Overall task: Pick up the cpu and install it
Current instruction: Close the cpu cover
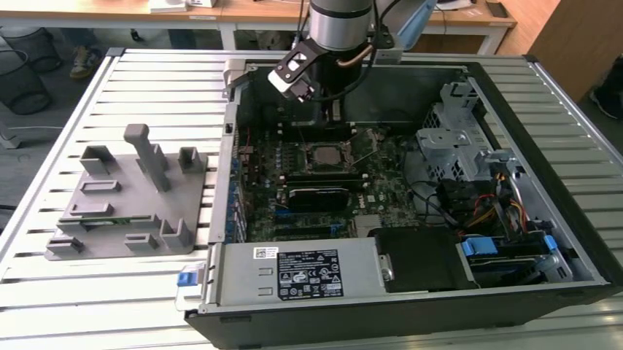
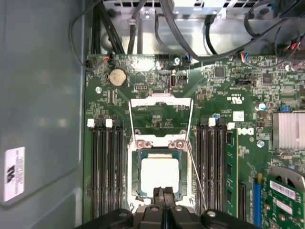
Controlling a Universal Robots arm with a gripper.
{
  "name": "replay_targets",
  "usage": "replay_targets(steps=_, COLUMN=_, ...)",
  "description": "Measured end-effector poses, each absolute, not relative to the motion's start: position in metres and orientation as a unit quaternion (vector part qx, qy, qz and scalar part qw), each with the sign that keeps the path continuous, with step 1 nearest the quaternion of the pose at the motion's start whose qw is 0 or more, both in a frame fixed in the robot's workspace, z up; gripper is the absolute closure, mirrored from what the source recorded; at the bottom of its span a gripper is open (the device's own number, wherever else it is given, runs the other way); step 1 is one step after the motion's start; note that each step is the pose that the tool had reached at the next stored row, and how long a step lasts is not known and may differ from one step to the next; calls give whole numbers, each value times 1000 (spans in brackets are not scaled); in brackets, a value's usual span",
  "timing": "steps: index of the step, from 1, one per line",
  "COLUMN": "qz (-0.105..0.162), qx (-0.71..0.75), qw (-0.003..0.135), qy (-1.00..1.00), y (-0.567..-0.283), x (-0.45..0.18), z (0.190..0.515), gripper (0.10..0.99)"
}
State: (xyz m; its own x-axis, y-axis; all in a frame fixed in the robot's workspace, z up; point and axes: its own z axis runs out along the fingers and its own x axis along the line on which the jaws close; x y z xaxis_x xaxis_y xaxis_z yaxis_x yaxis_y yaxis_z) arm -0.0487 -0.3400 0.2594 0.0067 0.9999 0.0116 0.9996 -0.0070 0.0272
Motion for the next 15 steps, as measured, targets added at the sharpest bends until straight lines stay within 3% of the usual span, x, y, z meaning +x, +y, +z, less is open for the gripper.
replay_targets(steps=15, qz=14, qx=709, qw=5, qy=705, y=-351, x=-32, z=261, gripper=980)
